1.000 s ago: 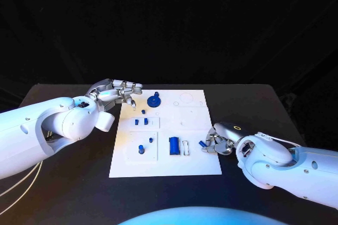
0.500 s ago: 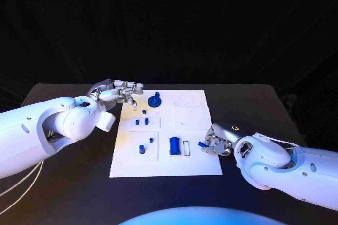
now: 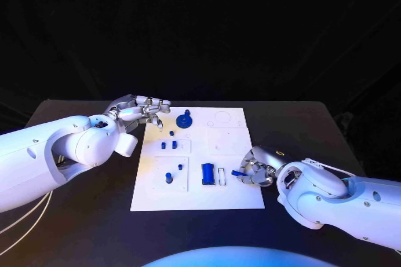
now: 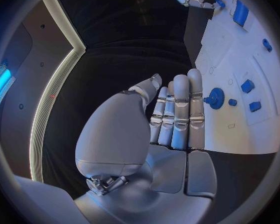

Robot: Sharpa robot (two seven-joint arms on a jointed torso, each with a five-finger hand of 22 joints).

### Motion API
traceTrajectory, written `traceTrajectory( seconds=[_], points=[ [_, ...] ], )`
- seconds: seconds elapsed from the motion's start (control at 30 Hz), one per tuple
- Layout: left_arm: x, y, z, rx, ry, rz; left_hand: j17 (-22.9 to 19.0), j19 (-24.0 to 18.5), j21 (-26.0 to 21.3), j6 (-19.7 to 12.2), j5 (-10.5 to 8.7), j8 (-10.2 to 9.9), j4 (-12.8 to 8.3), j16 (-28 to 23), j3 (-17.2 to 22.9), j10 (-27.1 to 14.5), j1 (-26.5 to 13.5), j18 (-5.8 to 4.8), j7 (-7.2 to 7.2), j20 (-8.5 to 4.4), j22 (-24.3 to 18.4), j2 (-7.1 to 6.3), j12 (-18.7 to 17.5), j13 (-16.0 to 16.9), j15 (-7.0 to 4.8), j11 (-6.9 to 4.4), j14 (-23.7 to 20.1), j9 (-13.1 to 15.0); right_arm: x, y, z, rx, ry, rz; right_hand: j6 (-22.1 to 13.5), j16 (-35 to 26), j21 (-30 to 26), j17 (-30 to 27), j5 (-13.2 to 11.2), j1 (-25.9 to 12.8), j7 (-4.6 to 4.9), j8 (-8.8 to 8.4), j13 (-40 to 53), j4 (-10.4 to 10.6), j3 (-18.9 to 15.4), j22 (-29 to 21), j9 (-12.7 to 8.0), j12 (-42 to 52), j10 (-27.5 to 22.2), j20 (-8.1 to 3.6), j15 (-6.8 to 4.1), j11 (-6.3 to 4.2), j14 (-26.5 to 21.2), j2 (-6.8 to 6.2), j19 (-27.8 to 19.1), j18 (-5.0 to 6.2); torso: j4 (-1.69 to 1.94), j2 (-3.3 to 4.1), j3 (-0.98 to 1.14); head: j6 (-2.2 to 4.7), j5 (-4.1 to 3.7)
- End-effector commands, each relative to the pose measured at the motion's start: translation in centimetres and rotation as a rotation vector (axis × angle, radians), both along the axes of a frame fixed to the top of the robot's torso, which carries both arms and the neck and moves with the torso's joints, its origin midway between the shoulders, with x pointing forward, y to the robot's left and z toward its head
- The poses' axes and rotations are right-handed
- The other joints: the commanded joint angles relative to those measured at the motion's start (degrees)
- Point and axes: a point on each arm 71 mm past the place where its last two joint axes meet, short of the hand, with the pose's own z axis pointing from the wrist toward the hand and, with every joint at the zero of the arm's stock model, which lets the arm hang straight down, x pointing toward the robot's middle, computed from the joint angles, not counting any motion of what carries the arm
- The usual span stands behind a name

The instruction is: Assemble the parts on the task board

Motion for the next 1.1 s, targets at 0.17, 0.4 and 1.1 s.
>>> traceTrajectory(
  seconds=[0.17, 0.4, 1.1],
  points=[
    [-0.1, -0.3, 0.1, -0.013, 0.003, -0.019, -0.08, 0.38, -0.34, -0.46, -0.23, 0.21, 0.0, -0.38, -0.26, -0.36, -0.16, 0.77, -0.06, 0.04, -0.05, 0.37, 0.2, 0.1, 0.39, -0.01, 0.02, -0.07, -0.2, 1.2, 0.2, 0.127, 0.056, -0.046, 0.59, 0.29, 0.26, 7.01, 0.44, -0.27, -0.11, 0.29, 0.53, 0.53, 0.96, 14.86, 0.34, 0.41, 0.35, -0.38, -0.24, -0.12, 4.21, 0.68, 5.68, -1.09, -0.05, 0.07, -0.03, -0.15, -0.01],
    [-0.1, -0.4, 0.1, -0.013, 0.003, -0.021, -0.08, 0.38, -0.34, -0.46, -0.23, 0.21, 0.0, -0.38, -0.26, -0.36, -0.16, 0.77, -0.06, 0.04, -0.05, 0.37, 0.2, 0.1, 0.39, -0.01, 0.02, -0.07, -0.1, 2.0, -0.5, 0.144, 0.114, -0.037, 0.76, 0.31, 0.15, 7.05, 0.44, -1.99, -0.17, 0.42, 0.59, 1.63, 1.76, 14.82, 0.66, 0.44, 0.47, -0.41, -0.26, -0.15, 4.21, 0.32, 5.63, -1.07, -0.07, 0.05, 0.02, -0.22, 0.13],
    [-0.2, -0.4, 0.0, -0.013, 0.006, -0.025, -0.08, 0.38, -0.34, -0.46, -0.23, 0.21, 0.0, -0.38, -0.26, -0.36, -0.16, 0.77, -0.06, 0.04, -0.05, 0.37, 0.2, 0.1, 0.39, -0.01, 0.02, -0.07, 0.6, 3.5, -1.7, 0.137, 0.177, -0.008, 1.68, 0.37, 0.1, 7.18, -0.21, -11.64, -0.39, 1.43, 1.28, 3.0, -0.18, 14.81, 2.03, 1.29, 1.1, -0.48, -0.35, -0.27, 4.24, 0.52, 5.61, -1.05, -0.11, 0.06, 0.04, -0.29, 0.28]
  ],
)
